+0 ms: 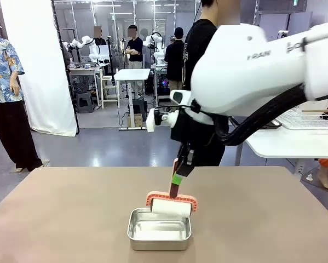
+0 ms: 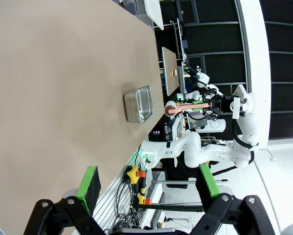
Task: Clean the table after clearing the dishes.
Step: Place the Lint Roller back on top of the Airtight Container.
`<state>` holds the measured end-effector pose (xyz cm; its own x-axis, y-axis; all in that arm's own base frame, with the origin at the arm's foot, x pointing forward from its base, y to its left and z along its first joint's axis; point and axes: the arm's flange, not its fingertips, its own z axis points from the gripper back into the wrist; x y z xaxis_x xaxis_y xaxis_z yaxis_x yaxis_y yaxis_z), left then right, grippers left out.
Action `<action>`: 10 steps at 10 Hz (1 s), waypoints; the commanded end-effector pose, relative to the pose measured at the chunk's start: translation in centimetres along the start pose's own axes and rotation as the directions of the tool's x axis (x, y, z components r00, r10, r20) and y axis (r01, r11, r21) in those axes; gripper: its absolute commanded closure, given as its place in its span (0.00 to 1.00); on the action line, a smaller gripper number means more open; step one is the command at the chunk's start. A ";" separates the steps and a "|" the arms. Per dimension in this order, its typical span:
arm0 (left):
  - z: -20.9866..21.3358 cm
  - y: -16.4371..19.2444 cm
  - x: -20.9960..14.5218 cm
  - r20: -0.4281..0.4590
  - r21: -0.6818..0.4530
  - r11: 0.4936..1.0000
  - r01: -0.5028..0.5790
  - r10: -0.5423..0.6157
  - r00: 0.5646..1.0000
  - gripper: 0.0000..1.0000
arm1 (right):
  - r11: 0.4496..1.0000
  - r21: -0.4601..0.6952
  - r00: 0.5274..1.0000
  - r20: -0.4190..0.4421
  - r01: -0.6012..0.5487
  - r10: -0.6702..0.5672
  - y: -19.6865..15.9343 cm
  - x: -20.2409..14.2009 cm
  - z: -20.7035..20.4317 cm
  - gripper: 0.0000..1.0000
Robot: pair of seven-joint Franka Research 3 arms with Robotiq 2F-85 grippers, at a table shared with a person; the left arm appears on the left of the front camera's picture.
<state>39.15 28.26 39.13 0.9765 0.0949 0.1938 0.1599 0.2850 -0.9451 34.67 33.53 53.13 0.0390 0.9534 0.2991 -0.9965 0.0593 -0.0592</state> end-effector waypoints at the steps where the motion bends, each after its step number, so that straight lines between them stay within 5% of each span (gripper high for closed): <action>1: 0.1 -0.2 -0.4 0.007 -0.001 1.000 0.005 -0.005 1.000 0.00 | 0.996 -0.033 0.996 -0.006 -0.087 0.087 -0.6 1.3 -0.4 0.78; 10: 0.1 -0.2 -0.4 0.007 -0.001 1.000 0.005 -0.005 1.000 0.00 | 0.996 0.009 0.996 0.022 -0.090 0.090 -1.1 1.1 -3.0 0.78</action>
<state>39.14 28.26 39.13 0.9764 0.0950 0.1937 0.1598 0.2850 -0.9451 35.73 34.93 51.81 -0.0179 0.9595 0.2813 -0.9974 0.0024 -0.0718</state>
